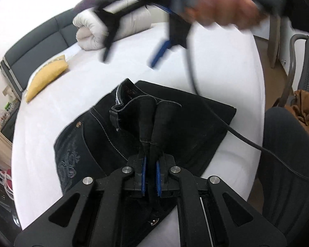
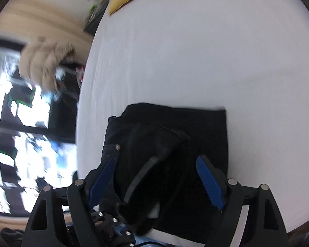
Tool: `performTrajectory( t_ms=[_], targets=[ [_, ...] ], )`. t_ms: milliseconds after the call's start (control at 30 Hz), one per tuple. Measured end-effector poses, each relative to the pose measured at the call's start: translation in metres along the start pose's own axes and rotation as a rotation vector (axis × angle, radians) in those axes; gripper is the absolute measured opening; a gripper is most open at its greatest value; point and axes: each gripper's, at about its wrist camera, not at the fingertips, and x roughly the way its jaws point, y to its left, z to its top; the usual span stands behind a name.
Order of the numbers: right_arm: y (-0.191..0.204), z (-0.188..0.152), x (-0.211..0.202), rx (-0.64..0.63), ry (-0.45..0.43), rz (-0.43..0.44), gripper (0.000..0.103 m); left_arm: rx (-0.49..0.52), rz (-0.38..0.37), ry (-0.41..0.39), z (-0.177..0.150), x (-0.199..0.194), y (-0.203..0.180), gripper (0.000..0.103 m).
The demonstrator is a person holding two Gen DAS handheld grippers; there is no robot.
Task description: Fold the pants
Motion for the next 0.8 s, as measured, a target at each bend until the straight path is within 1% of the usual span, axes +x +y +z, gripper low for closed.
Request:
performTrajectory(
  t_ms=[33, 67, 133, 200, 233, 300, 367, 467, 500, 533, 567, 600, 633, 700, 800],
  targets=[
    [-0.011, -0.010, 0.001, 0.026, -0.004, 0.032, 0.084, 0.010, 0.014, -0.005, 0.001, 0.000, -0.003, 0.006],
    [-0.016, -0.019, 0.004, 0.035, 0.001, 0.060, 0.084, 0.015, 0.021, -0.008, -0.001, -0.011, 0.003, 0.006],
    [-0.027, -0.035, 0.010, 0.058, 0.013, 0.115, 0.084, 0.053, 0.037, -0.005, -0.002, -0.010, -0.005, 0.006],
    [-0.027, -0.044, 0.020, 0.062, 0.037, 0.145, 0.084, 0.074, 0.039, 0.005, -0.001, -0.009, -0.017, 0.006],
    [-0.025, -0.047, 0.024, 0.065, 0.044, 0.153, 0.084, 0.082, 0.043, 0.008, -0.003, -0.009, -0.017, 0.006],
    [-0.023, -0.046, 0.034, 0.071, 0.070, 0.179, 0.084, 0.095, 0.053, 0.010, -0.005, -0.013, -0.014, 0.006],
    [-0.020, -0.041, 0.044, 0.065, 0.089, 0.209, 0.084, 0.119, 0.067, 0.010, -0.003, -0.008, -0.022, 0.006],
    [-0.021, -0.031, 0.057, 0.084, 0.112, 0.209, 0.083, 0.150, 0.085, 0.007, 0.001, -0.008, -0.032, 0.006],
    [-0.022, -0.029, 0.058, 0.088, 0.113, 0.210, 0.076, 0.156, 0.088, 0.006, 0.001, -0.008, -0.037, 0.006],
    [-0.020, -0.027, 0.062, 0.082, 0.109, 0.217, 0.063, 0.163, 0.091, 0.008, 0.002, -0.006, -0.040, 0.006],
    [-0.018, -0.025, 0.064, 0.066, 0.107, 0.228, 0.057, 0.163, 0.087, 0.013, 0.002, -0.005, -0.042, 0.006],
    [-0.015, -0.024, 0.064, 0.055, 0.105, 0.222, 0.048, 0.164, 0.086, 0.017, 0.007, -0.004, -0.043, 0.006],
    [-0.012, -0.022, 0.064, 0.041, 0.099, 0.202, 0.035, 0.165, 0.086, 0.020, 0.008, -0.004, -0.044, 0.006],
    [-0.010, -0.020, 0.061, 0.002, 0.081, 0.150, 0.020, 0.165, 0.082, 0.021, 0.008, -0.006, -0.049, 0.006],
    [-0.011, -0.019, 0.049, -0.031, 0.051, 0.146, 0.018, 0.168, 0.076, 0.011, 0.017, -0.006, -0.053, 0.006]
  ],
)
